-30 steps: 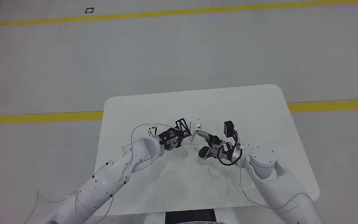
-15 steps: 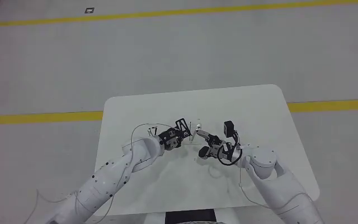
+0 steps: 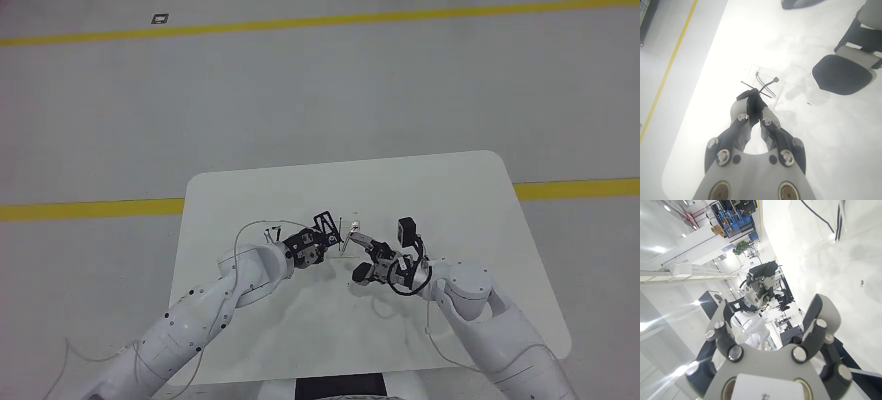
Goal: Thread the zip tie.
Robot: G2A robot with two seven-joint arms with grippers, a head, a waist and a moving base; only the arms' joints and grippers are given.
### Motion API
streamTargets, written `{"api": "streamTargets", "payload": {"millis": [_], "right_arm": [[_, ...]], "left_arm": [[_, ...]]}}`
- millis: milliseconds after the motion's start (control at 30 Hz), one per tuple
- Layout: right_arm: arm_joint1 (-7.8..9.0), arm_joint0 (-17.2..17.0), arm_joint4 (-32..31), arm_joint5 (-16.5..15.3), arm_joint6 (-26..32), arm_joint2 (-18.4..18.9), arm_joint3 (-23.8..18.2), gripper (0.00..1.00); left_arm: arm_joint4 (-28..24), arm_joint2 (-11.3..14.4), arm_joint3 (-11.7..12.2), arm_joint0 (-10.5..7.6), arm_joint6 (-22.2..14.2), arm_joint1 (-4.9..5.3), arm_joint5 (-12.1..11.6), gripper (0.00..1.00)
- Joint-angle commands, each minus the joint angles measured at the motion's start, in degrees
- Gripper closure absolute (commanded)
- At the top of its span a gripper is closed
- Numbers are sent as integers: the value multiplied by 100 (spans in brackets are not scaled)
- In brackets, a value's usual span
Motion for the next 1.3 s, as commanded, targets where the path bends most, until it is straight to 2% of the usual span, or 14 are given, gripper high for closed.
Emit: {"api": "streamTargets", "payload": {"millis": [0, 167, 233, 267, 300, 367, 467, 600, 700, 967, 1067, 1133, 1267], "right_arm": [[-9, 58, 68, 13, -2, -41, 48, 0], [-42, 209, 106, 14, -167, -178, 208, 0], [-56, 263, 102, 15, -280, -228, 274, 38], [-62, 280, 104, 8, -316, -248, 294, 52], [-67, 293, 113, 1, -350, -263, 314, 55], [-76, 310, 118, -54, -434, -287, 341, 56], [-82, 302, 112, -203, -533, -293, 351, 65], [-81, 252, 43, -373, -664, -283, 317, 69], [-79, 212, 28, -452, -733, -264, 292, 76], [-76, 189, 41, -521, -742, -246, 282, 75], [-76, 196, 48, -518, -727, -254, 259, 77], [-78, 202, 53, -527, -720, -267, 248, 82], [-85, 223, 55, -536, -720, -300, 236, 82]], "left_arm": [[0, 0, 0, 0, 0, 0, 0, 100], [0, 0, 0, 0, 0, 0, 0, 100], [0, 0, 0, 0, 0, 0, 0, 100], [0, 0, 0, 0, 0, 0, 0, 100], [0, 0, 0, 0, 0, 0, 0, 100], [0, 0, 0, 0, 0, 0, 0, 100], [0, 0, 0, 0, 0, 0, 0, 100], [0, 0, 0, 0, 0, 0, 0, 100], [0, 0, 0, 0, 0, 0, 0, 100], [0, 0, 0, 0, 0, 0, 0, 100], [0, 0, 0, 0, 0, 0, 0, 100], [0, 0, 0, 0, 0, 0, 0, 100], [0, 0, 0, 0, 0, 0, 0, 100]]}}
